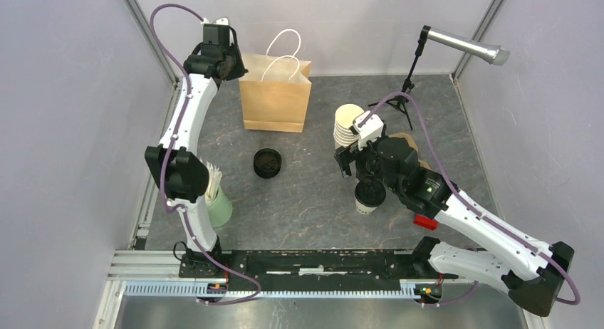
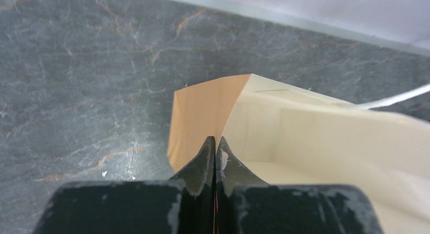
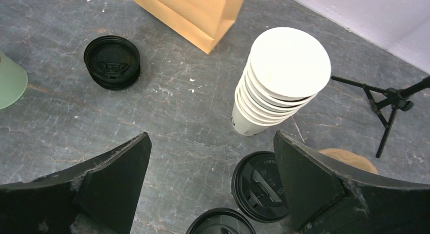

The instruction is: Pack the takeout coffee

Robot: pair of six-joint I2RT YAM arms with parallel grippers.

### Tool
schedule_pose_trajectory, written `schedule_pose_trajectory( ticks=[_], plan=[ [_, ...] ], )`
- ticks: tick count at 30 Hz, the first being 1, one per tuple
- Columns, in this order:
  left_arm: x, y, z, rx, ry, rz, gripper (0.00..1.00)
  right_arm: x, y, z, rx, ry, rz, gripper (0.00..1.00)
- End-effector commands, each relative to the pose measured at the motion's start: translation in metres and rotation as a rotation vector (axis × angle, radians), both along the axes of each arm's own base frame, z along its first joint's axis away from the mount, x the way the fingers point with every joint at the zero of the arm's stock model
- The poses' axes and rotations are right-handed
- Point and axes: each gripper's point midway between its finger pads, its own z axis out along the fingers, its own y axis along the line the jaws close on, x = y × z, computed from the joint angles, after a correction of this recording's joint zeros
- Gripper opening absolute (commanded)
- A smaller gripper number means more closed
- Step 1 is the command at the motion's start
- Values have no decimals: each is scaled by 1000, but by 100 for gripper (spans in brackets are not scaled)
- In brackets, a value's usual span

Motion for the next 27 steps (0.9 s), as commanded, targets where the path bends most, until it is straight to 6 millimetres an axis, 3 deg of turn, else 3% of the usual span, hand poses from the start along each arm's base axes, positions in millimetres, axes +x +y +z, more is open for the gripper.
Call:
schedule_pose_trajectory(
  ticks=[1, 8, 12, 15, 22, 27],
  plan=[
    [0, -10, 82, -64, -199, -29, 3, 8, -14, 44, 54, -83, -83, 98],
    [-26, -19, 127, -109, -261, -62, 2, 13, -47, 76, 98, -124, -266, 98],
    [-55, -29, 137, -159, -241, -79, 2, 12, -63, 91, 128, -154, -337, 98],
    [-76, -49, 143, -224, -227, -146, 2, 11, -71, 96, 131, -166, -365, 98],
    [-135, -79, 128, -223, -90, -284, 2, 4, -100, 104, 155, -175, -481, 98],
    [-182, -90, 103, -222, 37, -415, 2, -3, -110, 112, 243, -173, -516, 98]
  ],
)
